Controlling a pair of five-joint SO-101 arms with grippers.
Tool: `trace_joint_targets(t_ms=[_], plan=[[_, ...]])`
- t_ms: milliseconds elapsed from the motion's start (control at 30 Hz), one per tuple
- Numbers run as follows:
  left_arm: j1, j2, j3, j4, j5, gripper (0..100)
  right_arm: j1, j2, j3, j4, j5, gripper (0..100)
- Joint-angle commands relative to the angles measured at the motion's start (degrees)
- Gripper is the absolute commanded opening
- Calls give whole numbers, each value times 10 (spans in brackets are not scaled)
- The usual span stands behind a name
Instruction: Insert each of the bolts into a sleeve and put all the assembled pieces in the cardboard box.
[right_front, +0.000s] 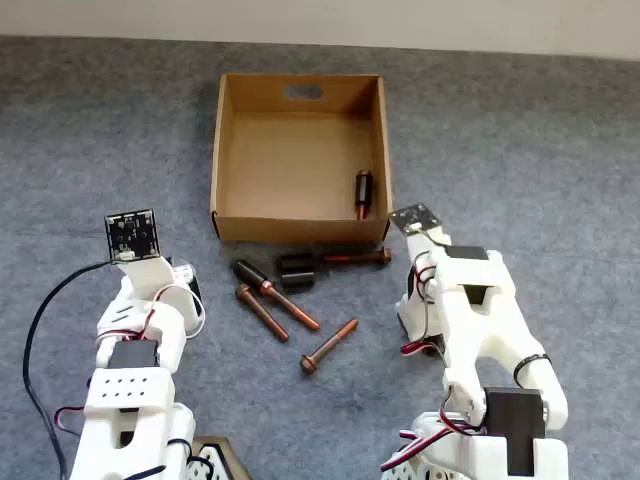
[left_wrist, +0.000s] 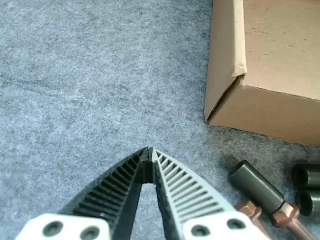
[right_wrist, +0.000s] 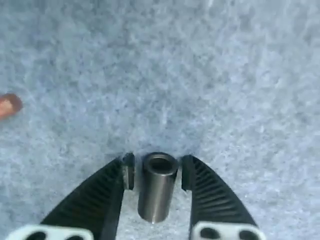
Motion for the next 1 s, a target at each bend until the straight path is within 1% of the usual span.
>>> trace_joint_targets(t_ms=[0,133,200,300,433,500,567,600,633,700,767,867,967], plan=[[7,-4,-14,-12,3,30,25,-14,-7,15,39,159],[7,-4,-14,-12,3,30,65,-46,-4,17,74,159],[7,-4,-14,-12,3,30,73,-53,-1,19,87,159],[7,-4,-14,-12,3,30,71,-51,17,14,89,159],[7,-4,-14,-12,3,30,50,-34,63,-48,88,158],[7,-4,-14,-12,3,30,47,-30,79,-70,88,122],[7,-4,-14,-12,3,30,49,-30,84,-74,88,22],[7,-4,-14,-12,3,30,50,-30,82,-74,88,0],[7,-4,-14,-12,3,30,51,-31,81,-74,88,16],[7,-4,-14,-12,3,30,51,-36,79,-73,88,3],[7,-4,-14,-12,3,30,50,-59,76,-63,69,6],[7,-4,-14,-12,3,30,37,-129,76,-50,12,6],[7,-4,-14,-11,3,30,10,-214,85,-50,-41,6]])
